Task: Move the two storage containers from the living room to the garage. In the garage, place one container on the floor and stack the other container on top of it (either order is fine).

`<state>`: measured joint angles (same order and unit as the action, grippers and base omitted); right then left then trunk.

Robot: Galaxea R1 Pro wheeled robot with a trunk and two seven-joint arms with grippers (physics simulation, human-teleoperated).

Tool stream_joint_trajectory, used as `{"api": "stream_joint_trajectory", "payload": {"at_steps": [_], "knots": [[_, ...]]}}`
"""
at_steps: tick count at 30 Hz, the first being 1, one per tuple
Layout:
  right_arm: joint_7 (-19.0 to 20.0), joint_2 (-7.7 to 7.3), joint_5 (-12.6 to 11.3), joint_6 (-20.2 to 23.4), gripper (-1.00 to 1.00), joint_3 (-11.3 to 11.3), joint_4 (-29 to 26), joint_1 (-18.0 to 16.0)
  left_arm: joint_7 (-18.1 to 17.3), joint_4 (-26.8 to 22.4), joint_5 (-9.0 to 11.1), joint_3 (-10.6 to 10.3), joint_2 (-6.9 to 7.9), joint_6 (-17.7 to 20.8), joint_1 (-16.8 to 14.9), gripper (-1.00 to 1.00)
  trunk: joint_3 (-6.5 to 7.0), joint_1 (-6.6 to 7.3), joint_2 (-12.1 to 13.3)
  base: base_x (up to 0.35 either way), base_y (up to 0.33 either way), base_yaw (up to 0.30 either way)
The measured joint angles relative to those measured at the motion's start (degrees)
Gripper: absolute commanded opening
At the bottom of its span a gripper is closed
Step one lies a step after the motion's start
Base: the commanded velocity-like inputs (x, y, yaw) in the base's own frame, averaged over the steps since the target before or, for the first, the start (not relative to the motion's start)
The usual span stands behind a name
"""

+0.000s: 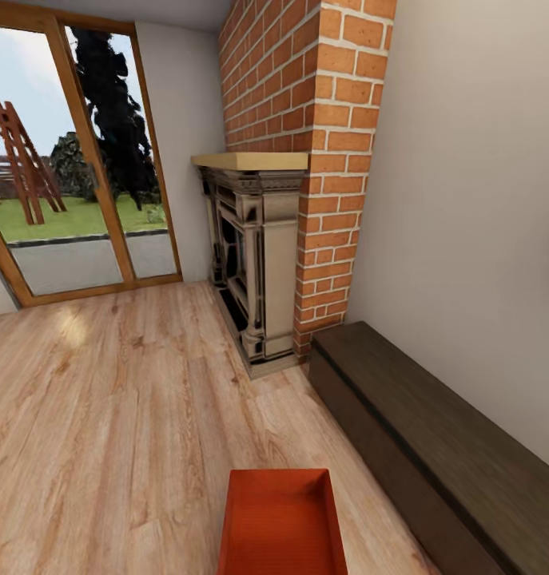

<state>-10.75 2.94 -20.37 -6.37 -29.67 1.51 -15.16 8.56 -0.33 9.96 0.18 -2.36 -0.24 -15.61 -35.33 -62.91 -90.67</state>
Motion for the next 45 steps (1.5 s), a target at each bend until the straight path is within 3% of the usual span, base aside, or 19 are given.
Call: {"api": "stream_joint_trajectory", "payload": {"at_steps": [26,45], "knots": [[0.44,-0.02,-0.02,0.06,1.00,0.00,0.00,0.01,0.00,0.00,0.00,0.01,0.00,0.00,-0.01,1.00,-0.05,0.00,0.00,0.000,0.000,0.000],[0.44,-0.09,0.00,0.07,1.00,-0.03,0.00,-0.02,0.00,0.00,0.00,0.02,0.00,0.00,-0.01,1.00,-1.72,0.00,0.00,0.000,0.000,0.000]]}}
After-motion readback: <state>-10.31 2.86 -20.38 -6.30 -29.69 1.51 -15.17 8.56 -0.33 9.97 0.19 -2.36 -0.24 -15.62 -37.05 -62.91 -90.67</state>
